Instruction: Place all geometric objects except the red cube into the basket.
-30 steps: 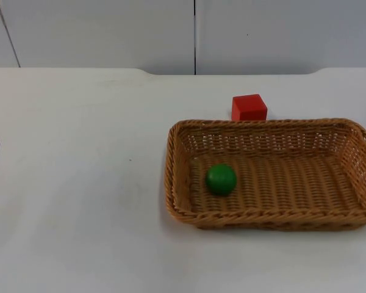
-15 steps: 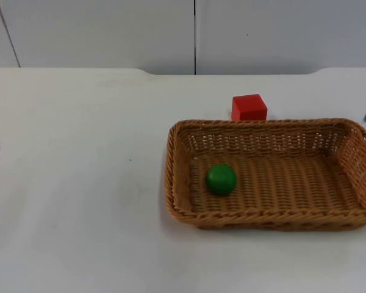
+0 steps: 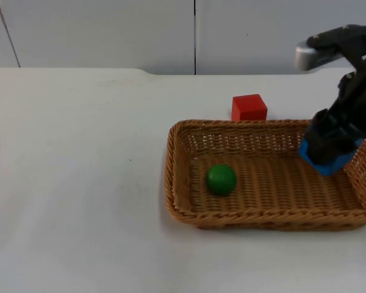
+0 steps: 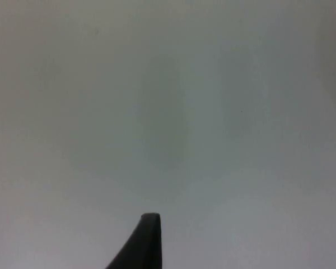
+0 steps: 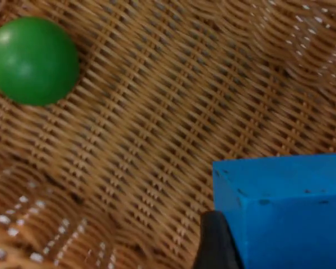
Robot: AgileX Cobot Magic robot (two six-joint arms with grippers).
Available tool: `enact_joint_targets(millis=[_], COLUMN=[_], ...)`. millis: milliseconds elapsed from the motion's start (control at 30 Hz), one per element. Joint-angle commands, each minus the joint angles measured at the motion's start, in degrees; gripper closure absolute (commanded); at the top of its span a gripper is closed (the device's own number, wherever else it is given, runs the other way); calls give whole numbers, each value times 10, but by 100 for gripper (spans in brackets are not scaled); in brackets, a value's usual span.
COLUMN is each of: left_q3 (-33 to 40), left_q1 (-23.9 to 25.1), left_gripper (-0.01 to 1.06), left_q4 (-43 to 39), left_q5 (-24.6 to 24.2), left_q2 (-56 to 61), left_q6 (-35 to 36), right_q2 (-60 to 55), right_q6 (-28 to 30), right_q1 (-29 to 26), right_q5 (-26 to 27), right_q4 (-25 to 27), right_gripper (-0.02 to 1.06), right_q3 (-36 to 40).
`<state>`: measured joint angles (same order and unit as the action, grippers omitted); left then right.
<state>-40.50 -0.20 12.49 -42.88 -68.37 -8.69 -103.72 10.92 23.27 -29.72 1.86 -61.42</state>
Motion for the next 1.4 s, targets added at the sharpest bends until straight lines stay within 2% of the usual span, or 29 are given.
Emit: enact_joint_targets(millis=[0, 33, 67, 200, 233, 300, 367, 667, 800, 1000, 1267, 1333, 1367], left_q3=[3, 3, 3, 3, 3, 3, 3, 3, 3, 3, 3, 3, 2], left_q1=[3, 3, 3, 3, 3, 3, 3, 3, 3, 3, 3, 3, 3], left_gripper=[0, 0, 0, 0, 0, 0, 0, 0, 0, 0, 0, 0, 0], left_q4=[5, 5, 5, 5, 5, 5, 5, 5, 5, 6, 6, 6, 6], left_q5=[0, 1, 1, 1, 1, 1, 1, 1, 1, 1, 1, 1, -3], left_q2=[4, 4, 4, 4, 4, 4, 4, 4, 4, 4, 4, 4, 4], left_q6=[-1, -1, -1, -1, -1, -1, -1, -1, -1, -1, -1, -1, -1], right_q2=[-13, -26, -26, -54, -54, -60, -60, -16, 40, 182, 263, 283, 293], right_q6=[0, 0, 0, 0, 0, 0, 0, 0, 0, 0, 0, 0, 0], right_q1=[1, 1, 1, 1, 1, 1, 1, 1, 1, 1, 1, 1, 1], right_q5=[23, 35, 35, 48, 48, 52, 56, 52, 32, -19, -40, -52, -59], right_q4=[-2, 0, 0, 3, 3, 15, 19, 26, 28, 28, 28, 28, 28], right_gripper=[92, 84, 84, 60, 60, 47, 39, 36, 36, 36, 36, 33, 28], right_q3=[-2, -2, -2, -2, -2, -2, -2, -2, -2, -2, -2, -2, -2])
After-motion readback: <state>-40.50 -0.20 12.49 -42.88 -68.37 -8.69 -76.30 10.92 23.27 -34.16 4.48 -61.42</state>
